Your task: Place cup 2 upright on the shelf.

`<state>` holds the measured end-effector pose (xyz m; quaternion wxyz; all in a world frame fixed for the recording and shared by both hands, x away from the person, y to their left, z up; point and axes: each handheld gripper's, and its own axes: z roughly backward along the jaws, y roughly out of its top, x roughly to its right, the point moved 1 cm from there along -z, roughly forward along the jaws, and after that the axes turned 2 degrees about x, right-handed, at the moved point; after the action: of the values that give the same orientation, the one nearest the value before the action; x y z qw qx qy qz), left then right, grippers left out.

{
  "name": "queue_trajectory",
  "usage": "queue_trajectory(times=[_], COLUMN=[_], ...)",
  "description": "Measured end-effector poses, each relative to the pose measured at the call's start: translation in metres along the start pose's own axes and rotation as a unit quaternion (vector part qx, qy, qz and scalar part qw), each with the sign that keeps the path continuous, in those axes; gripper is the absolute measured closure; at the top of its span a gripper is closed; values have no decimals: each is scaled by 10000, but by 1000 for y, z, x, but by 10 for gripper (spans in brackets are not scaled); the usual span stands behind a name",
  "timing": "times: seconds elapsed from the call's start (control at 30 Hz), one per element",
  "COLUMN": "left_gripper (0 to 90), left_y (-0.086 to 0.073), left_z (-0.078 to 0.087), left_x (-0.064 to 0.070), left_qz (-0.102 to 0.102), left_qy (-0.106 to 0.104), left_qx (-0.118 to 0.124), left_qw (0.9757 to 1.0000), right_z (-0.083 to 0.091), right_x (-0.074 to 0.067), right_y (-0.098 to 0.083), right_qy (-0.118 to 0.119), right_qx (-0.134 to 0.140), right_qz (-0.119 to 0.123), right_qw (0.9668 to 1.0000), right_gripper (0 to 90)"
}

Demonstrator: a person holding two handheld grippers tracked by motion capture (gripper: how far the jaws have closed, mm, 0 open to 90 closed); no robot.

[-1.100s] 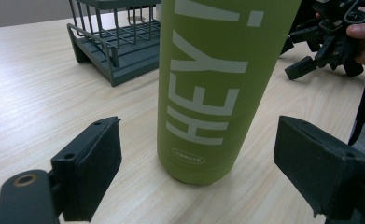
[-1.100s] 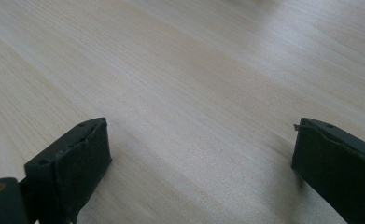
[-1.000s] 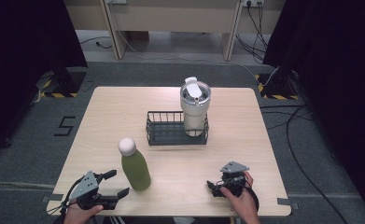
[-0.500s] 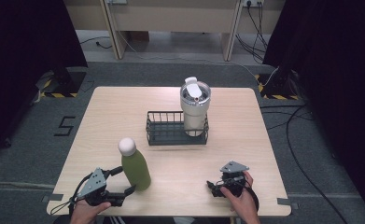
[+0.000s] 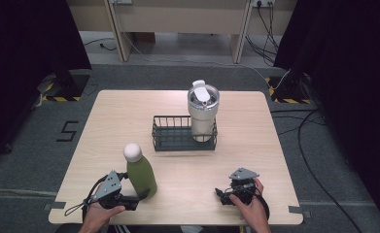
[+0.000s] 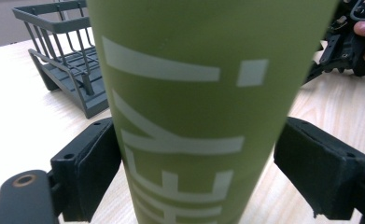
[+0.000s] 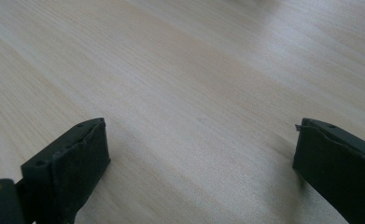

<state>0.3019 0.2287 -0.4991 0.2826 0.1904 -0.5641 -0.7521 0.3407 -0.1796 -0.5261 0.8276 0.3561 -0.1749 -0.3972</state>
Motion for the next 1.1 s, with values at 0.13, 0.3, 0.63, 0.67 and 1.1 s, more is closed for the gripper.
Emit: queue_trajectory(times=[0.13, 0.3, 0.63, 0.67, 1.1], left_gripper=[148, 148, 149, 156, 205], left_y=[1, 3, 2, 2, 1], left_z=[-5, -10, -17, -17, -18], left_x=[-1, -1, 0, 0, -2], left_qz=[-15, -38, -110, -122, -107], left_qy=[-4, -5, 18, 29, 37], left_qx=[1, 18, 14, 20, 96], left_qw=[10000, 10000, 9999, 9999, 9999], right_z=[0, 0, 0, 0, 0], right_x=[0, -1, -1, -1, -1], right_y=[0, 0, 0, 0, 0], right_qy=[1, -2, 0, -1, 9], right_qx=[-4, -15, -19, -20, -22], right_qz=[-5, -15, -4, -3, 3], right_qw=[10000, 10000, 10000, 10000, 10000], right_gripper=[36, 31, 28, 27, 24])
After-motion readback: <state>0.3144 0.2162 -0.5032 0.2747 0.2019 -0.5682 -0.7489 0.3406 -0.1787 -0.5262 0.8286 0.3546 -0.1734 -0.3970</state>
